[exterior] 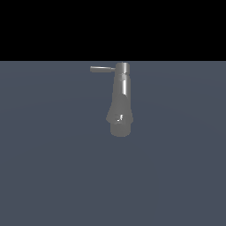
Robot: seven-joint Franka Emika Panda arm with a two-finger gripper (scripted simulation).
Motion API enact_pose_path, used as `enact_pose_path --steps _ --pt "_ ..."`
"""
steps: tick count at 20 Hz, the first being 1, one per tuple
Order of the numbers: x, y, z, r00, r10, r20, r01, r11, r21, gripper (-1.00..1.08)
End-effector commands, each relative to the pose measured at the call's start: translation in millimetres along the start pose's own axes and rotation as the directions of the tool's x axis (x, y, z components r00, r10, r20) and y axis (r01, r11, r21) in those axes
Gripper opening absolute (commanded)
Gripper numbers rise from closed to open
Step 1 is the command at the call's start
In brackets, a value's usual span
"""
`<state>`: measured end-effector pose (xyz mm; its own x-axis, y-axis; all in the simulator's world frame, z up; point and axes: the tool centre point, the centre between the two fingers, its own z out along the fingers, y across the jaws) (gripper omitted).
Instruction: Turn on the faucet by rotating a designated handle.
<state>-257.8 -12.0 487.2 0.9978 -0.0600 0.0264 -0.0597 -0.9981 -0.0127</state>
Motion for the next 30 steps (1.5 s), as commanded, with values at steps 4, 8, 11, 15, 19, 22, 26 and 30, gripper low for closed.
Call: enact_pose_path --steps 4,8,11,15,19,22,26,30 --pt "0 -4 0 1.000 -0.004 0.003 0.004 1.000 0.000 -1.00" --pt "0 -18 2 1.000 -0.021 0.014 0.021 1.000 0.001 -1.00" --pt "-1 -22 3 0.999 -0.029 0.017 0.029 1.000 0.000 -1.00" --pt "1 -21 2 1.000 -0.023 0.016 0.023 1.000 0.002 -1.00" --pt "6 -23 2 1.000 -0.001 0.018 0.001 1.000 0.007 -1.00" --pt "14 -24 2 0.999 0.028 0.020 -0.029 1.000 0.013 -1.00" --pt "29 -26 3 0.996 0.083 0.026 -0.084 0.996 0.024 -1.00" --pt "49 -29 5 0.987 0.158 0.036 -0.159 0.987 0.037 -1.00"
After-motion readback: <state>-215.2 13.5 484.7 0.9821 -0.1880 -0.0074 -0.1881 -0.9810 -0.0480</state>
